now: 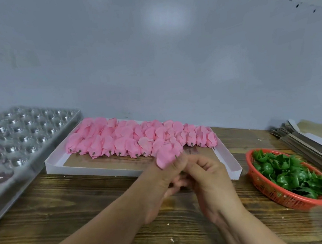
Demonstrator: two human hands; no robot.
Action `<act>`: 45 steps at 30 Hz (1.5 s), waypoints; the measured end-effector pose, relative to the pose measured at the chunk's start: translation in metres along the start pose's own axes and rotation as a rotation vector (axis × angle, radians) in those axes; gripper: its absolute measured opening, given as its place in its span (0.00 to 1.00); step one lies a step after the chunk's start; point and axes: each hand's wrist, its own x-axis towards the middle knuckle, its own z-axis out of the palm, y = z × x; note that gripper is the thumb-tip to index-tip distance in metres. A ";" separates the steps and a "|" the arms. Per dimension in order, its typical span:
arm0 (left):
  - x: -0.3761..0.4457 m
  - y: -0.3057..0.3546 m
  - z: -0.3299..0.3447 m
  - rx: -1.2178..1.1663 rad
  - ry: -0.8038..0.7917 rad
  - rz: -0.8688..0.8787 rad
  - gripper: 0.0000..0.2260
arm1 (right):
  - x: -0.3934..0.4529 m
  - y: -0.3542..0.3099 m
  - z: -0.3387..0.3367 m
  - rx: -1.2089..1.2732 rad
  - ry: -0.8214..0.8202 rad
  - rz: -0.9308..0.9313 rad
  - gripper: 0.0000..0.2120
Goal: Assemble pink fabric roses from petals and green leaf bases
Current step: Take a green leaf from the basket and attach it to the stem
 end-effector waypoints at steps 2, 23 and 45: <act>0.001 -0.002 -0.002 -0.174 -0.040 0.014 0.17 | -0.003 0.000 0.006 0.141 -0.121 0.114 0.10; 0.002 -0.004 0.011 -0.473 0.229 -0.087 0.22 | -0.012 0.027 0.011 -0.844 0.153 -0.678 0.11; 0.003 -0.001 -0.002 -0.319 0.134 -0.047 0.14 | -0.011 0.026 0.012 -0.562 0.035 -0.374 0.07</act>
